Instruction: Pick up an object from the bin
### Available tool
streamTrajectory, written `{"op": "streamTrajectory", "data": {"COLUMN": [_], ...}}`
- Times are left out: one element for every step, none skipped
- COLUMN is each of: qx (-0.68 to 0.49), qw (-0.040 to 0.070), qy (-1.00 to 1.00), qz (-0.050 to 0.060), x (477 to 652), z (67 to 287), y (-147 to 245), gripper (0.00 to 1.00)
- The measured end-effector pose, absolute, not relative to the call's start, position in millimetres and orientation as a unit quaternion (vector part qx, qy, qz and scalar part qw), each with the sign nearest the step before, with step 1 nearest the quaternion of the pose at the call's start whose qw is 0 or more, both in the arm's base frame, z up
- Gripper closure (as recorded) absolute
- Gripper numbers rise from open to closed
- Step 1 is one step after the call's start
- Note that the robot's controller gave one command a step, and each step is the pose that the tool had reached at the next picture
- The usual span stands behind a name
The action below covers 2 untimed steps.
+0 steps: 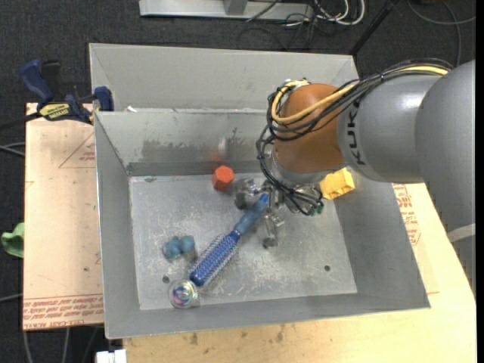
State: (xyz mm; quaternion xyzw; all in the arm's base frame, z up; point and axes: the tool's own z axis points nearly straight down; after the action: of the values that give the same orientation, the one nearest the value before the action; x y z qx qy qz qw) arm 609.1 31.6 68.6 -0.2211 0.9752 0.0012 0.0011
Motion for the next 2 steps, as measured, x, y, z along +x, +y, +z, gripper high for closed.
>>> {"op": "streamTrajectory", "data": {"qx": [-0.257,-0.257], "qw": [0.001,0.001], "qy": [0.966,0.966], "qz": [0.0,0.0], "x": [601.3,601.7], "z": [70.0,70.7], "y": [33.1,33.0], "gripper": [0.0,1.0]}}
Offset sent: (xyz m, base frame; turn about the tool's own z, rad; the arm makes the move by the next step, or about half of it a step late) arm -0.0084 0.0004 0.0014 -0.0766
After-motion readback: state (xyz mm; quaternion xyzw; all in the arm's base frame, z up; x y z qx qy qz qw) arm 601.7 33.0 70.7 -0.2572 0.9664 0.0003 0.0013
